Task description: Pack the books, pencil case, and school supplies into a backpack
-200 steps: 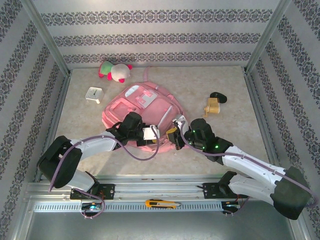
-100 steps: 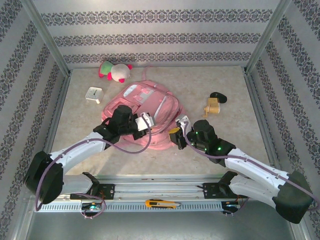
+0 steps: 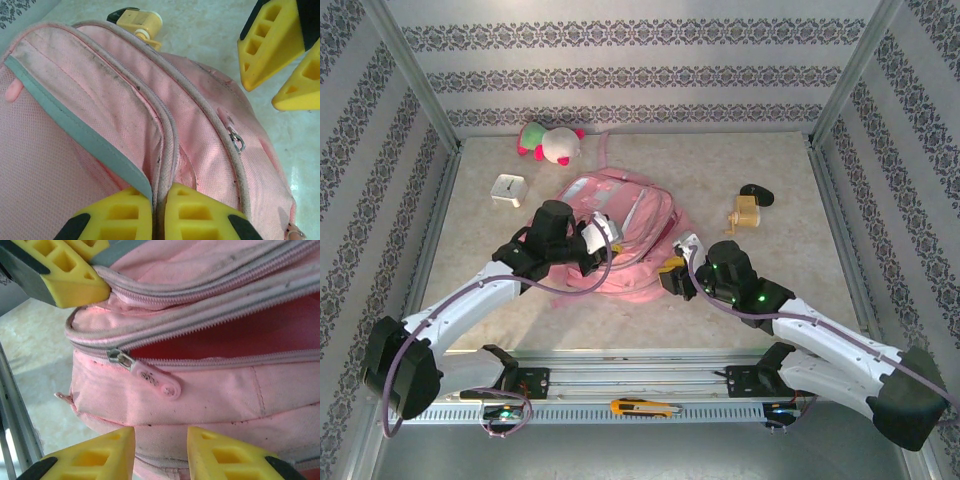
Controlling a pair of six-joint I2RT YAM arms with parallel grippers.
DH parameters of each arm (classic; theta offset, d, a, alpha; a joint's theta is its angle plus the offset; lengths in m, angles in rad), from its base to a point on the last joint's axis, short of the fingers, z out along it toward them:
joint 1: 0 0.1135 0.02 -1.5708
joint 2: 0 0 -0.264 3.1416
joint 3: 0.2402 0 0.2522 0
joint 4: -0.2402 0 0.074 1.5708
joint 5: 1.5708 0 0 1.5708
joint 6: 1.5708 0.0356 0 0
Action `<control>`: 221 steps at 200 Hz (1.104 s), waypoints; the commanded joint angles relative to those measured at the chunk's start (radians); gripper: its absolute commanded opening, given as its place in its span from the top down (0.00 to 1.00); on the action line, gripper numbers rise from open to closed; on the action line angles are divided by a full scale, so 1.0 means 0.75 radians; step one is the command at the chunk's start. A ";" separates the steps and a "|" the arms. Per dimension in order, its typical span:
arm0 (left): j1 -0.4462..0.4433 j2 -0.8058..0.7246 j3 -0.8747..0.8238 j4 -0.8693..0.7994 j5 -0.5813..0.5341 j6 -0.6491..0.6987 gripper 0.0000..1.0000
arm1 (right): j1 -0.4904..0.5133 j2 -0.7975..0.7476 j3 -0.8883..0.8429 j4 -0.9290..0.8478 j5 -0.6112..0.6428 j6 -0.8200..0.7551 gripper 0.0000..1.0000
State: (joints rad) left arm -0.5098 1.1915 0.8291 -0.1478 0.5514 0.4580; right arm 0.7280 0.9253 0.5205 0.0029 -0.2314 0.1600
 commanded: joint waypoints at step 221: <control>0.035 -0.024 0.132 0.033 0.252 -0.041 1.00 | 0.048 0.119 0.025 0.213 -0.090 -0.459 0.50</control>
State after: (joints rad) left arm -0.4950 1.1851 0.8684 -0.2348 0.6552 0.4286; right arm 0.7696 0.9722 0.5209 0.0853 -0.2413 -0.1654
